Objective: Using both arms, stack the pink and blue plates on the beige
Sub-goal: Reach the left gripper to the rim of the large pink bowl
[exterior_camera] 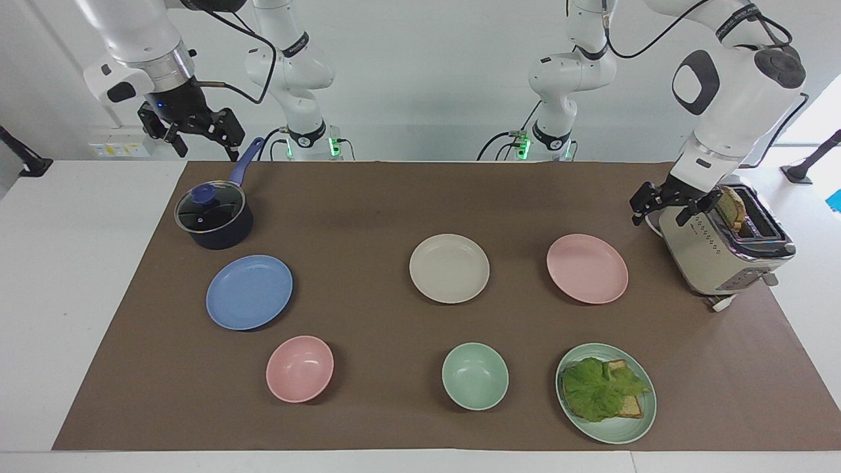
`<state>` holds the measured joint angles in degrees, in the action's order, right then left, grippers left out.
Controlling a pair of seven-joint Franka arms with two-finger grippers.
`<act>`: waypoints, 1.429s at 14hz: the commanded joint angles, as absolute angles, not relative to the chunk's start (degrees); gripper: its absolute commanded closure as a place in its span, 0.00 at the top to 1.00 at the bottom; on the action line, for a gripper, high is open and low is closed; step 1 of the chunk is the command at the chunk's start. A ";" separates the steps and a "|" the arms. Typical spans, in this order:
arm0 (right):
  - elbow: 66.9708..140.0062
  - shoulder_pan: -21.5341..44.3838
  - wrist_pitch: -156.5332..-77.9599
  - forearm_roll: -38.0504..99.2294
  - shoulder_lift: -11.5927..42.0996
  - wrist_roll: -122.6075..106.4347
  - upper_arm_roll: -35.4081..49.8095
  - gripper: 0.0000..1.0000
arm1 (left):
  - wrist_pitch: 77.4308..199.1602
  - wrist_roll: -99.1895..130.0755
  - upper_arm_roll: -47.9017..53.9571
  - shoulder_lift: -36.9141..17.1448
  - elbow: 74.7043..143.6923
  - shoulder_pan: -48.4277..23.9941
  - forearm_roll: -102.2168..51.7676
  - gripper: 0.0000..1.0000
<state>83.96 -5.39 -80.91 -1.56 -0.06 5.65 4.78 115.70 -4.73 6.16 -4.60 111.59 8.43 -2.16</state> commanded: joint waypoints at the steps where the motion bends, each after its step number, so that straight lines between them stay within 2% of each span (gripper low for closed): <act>1: 85.52 -5.98 -81.04 -1.67 -1.41 5.98 5.10 1.00 | 124.42 -4.92 6.50 -6.24 117.92 8.88 -1.93 1.00; 4: 85.43 -5.89 -81.21 -1.67 -1.32 5.98 5.10 1.00 | 131.91 -4.49 6.50 -7.12 124.61 8.70 -1.93 1.00; 10: 85.43 -5.98 -81.21 -1.67 -1.32 5.98 5.10 1.00 | 136.23 -4.22 6.59 -8.53 126.74 8.09 -1.93 1.00; 13: 85.34 -5.98 -81.30 -1.67 -1.32 6.33 5.10 1.00 | 136.05 -4.05 6.59 -8.70 126.39 8.17 -1.93 0.57; 15: 85.34 -5.98 -81.30 -1.67 -1.32 6.06 5.10 1.00 | 134.83 -4.13 6.59 -9.49 124.72 8.44 -1.93 0.25; 16: 85.43 -5.98 -81.30 -1.67 -1.32 5.98 5.10 1.00 | 134.22 -4.13 6.59 -9.49 124.37 8.61 -1.93 0.05; 17: 85.43 -5.98 -81.30 -1.67 -1.32 5.80 5.10 1.00 | 133.60 -4.39 6.59 -9.58 124.19 8.79 -1.93 0.00; 20: 85.52 -5.89 -81.21 -1.67 -1.41 5.71 5.10 1.00 | 129.13 -4.13 6.59 -9.67 121.04 8.70 -1.93 0.00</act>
<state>83.97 -5.40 -80.91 -1.56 -0.06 5.65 4.78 132.73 -4.72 6.58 -8.86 124.03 8.46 -2.19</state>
